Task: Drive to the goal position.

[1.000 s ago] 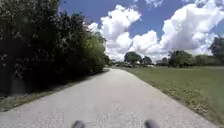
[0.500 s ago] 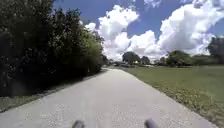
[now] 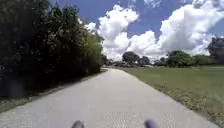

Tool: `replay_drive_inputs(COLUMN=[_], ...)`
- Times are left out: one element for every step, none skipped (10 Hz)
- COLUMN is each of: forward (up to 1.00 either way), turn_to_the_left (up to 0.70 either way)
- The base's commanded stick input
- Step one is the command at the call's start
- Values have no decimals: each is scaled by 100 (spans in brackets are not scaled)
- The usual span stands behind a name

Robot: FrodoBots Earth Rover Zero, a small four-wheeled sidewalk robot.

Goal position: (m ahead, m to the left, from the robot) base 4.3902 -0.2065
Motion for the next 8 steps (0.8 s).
replay_drive_inputs(forward=[50,50,50,50,50,50,50,50], turn_to_the_left=[-8,0,0,0,0,0,0,0])
